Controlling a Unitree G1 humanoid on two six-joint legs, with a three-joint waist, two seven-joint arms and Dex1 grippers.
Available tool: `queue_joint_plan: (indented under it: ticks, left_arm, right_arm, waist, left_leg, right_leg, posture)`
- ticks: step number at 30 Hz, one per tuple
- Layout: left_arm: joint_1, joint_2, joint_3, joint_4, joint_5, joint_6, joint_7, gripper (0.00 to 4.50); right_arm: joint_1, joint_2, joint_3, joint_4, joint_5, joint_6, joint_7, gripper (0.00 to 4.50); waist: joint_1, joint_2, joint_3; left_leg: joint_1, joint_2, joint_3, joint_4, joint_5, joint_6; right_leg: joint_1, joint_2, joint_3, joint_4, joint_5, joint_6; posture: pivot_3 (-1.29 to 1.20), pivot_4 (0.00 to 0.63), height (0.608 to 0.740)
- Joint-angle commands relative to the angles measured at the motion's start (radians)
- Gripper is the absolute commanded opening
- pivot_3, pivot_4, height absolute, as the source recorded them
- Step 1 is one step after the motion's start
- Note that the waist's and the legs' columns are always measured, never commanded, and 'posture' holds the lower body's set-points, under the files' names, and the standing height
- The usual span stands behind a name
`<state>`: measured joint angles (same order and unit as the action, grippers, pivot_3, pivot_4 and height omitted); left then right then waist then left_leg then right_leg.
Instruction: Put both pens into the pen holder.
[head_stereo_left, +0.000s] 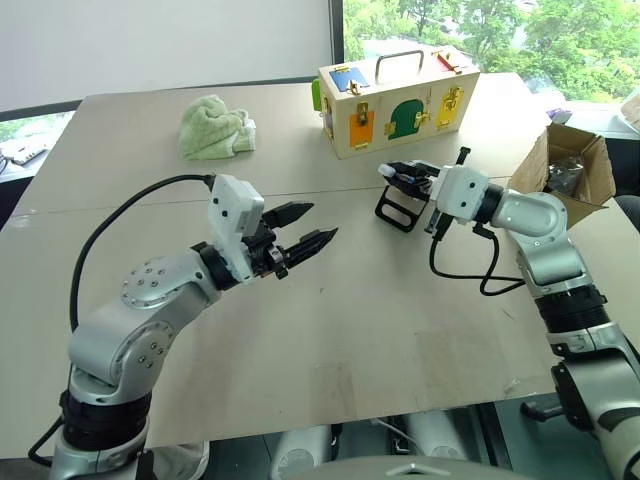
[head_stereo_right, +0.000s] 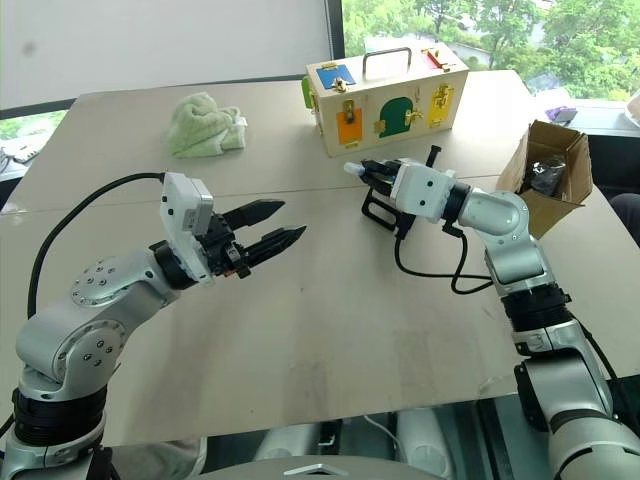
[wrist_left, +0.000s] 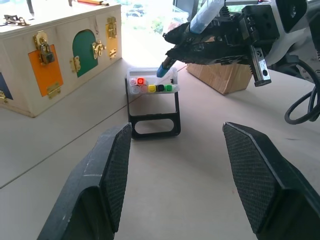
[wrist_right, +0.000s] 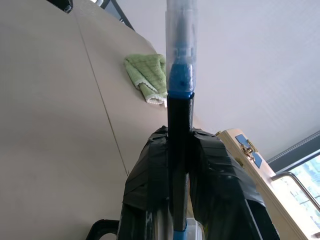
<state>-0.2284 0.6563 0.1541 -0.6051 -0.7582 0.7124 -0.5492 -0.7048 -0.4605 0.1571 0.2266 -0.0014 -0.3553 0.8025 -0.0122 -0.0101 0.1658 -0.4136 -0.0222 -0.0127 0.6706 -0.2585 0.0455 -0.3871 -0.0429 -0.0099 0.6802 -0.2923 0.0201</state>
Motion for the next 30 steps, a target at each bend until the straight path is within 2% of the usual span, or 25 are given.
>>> queue_joint_plan:
  ticks: [1,3,4,5,11,14,18,22,26,30]
  left_arm:
    - [0.005,0.019,0.028,-0.034,-0.003,-0.008,-0.004,2.99]
    - [0.009,0.021,0.033,-0.037,-0.007,-0.005,0.0,2.99]
    - [0.012,0.025,0.032,-0.037,-0.002,-0.004,0.0,3.04]
    - [0.016,0.03,0.029,-0.037,0.008,-0.004,0.0,3.04]
    - [0.035,0.045,0.035,-0.031,0.011,-0.004,-0.007,3.04]
    - [0.071,0.052,0.039,-0.031,0.029,-0.017,-0.016,3.04]
    - [0.162,0.05,0.041,-0.023,0.108,-0.053,0.009,3.04]
    - [0.305,0.015,0.066,-0.02,0.172,-0.107,0.028,3.04]
    - [0.466,-0.015,0.083,0.002,0.258,-0.202,0.015,3.04]
    - [0.532,-0.023,0.098,0.029,0.312,-0.264,0.01,3.04]
  right_arm:
    - [-0.054,0.002,-0.015,0.053,-0.007,-0.039,-0.019,0.0]
    - [-0.07,0.003,-0.012,0.1,-0.023,-0.054,-0.029,0.0]
    - [-0.075,0.003,-0.011,0.121,-0.028,-0.06,-0.029,1.02]
    - [-0.08,0.003,-0.012,0.144,-0.034,-0.069,-0.034,1.33]
    - [-0.092,0.002,-0.045,0.223,-0.025,-0.15,-0.072,4.35]
    - [-0.055,0.004,-0.064,0.164,0.053,-0.117,-0.034,4.43]
    - [0.101,-0.029,-0.054,-0.06,0.29,0.19,0.144,4.43]
    - [0.244,-0.071,-0.095,-0.191,0.434,0.403,0.198,4.43]
    - [0.333,-0.107,-0.141,-0.16,0.501,0.502,0.245,4.43]
    - [0.416,-0.149,-0.129,-0.13,0.469,0.465,0.335,4.43]
  waist:
    - [0.0,0.0,0.0]
    - [0.0,0.0,0.0]
    - [0.0,0.0,0.0]
    - [0.0,0.0,0.0]
    - [0.0,0.0,0.0]
    - [-0.001,0.0,0.0]
    - [0.001,0.0,0.0]
    - [0.004,0.0,0.0]
    - [0.002,0.001,0.0]
    - [0.009,0.001,0.0]
  left_leg:
    - [0.0,0.0,0.0,0.0,0.0,0.0]
    - [0.0,0.0,0.0,0.0,0.0,0.0]
    - [0.0,0.0,0.0,0.0,0.0,0.0]
    - [0.0,0.0,0.0,0.0,0.0,0.0]
    - [0.0,0.0,0.0,0.0,0.0,0.0]
    - [0.0,0.0,0.0,0.0,0.0,0.0]
    - [0.0,0.001,0.0,-0.001,0.0,0.0]
    - [0.0,0.001,0.0,-0.001,0.0,0.001]
    - [0.0,0.001,0.0,-0.001,-0.002,0.003]
    - [0.002,0.001,0.0,-0.002,-0.003,0.005]
  right_leg:
    - [0.0,0.0,0.0,0.0,0.0,0.0]
    - [0.0,0.0,0.0,0.0,0.0,0.0]
    - [0.0,0.0,0.0,0.0,0.0,0.0]
    - [0.0,0.0,0.0,0.0,0.0,0.0]
    - [0.0,0.0,0.0,0.0,0.0,0.0]
    - [0.0,0.0,0.0,0.0,0.0,0.0]
    - [0.0,0.0,0.0,-0.001,0.0,0.0]
    - [0.0,-0.002,0.0,-0.002,0.0,0.0]
    - [0.001,-0.002,0.0,-0.001,0.0,0.0]
    - [0.002,-0.002,0.0,0.0,0.0,-0.001]
  posture:
    - [0.0,0.15,0.74]
    - [0.0,0.15,0.74]
    - [0.0,0.15,0.74]
    - [0.0,0.15,0.74]
    - [0.0,0.15,0.74]
    - [0.0,0.15,0.74]
    - [0.0,0.15,0.74]
    - [0.0,0.15,0.74]
    - [0.0,0.15,0.74]
    - [0.0,0.15,0.74]
